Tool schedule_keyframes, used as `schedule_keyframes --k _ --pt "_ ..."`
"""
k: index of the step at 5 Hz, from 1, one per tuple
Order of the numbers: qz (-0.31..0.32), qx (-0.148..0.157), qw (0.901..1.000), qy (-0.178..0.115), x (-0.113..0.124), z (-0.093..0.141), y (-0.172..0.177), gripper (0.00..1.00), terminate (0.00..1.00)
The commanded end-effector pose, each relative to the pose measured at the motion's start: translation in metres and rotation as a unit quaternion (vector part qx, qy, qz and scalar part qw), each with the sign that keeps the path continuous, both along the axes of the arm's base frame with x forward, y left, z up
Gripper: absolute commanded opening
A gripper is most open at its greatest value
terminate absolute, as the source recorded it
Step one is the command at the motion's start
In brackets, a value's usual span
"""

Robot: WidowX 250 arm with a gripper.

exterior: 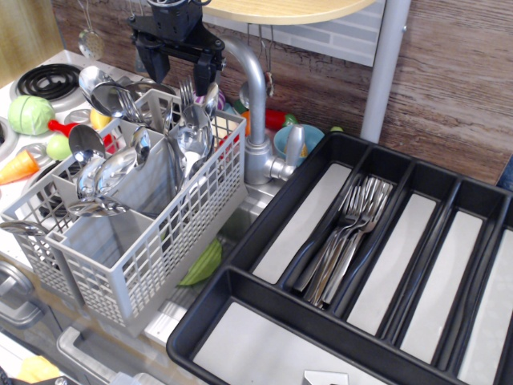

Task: Put fork from basket to tray

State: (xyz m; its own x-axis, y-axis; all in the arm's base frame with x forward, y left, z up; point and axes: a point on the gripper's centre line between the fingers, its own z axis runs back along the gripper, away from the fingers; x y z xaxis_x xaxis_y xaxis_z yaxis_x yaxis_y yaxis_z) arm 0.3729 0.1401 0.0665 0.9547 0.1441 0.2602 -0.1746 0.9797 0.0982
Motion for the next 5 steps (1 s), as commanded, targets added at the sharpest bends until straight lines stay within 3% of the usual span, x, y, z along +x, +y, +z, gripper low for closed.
schedule_keyframes --k 1,2,3,5 --pt "0.000 0.000 1.0000 0.000 0.000 0.000 0.000 1.00 0.00" --pt "-0.012 -0.006 0.9999 -0.001 0.007 -0.005 0.002 1.00 0.00" --pt "0.000 0.000 0.9999 -0.012 0.013 -0.012 -0.001 0.00 0.00" --pt "0.019 0.001 0.9998 -0.007 0.010 -0.009 -0.006 0.00 0.00"
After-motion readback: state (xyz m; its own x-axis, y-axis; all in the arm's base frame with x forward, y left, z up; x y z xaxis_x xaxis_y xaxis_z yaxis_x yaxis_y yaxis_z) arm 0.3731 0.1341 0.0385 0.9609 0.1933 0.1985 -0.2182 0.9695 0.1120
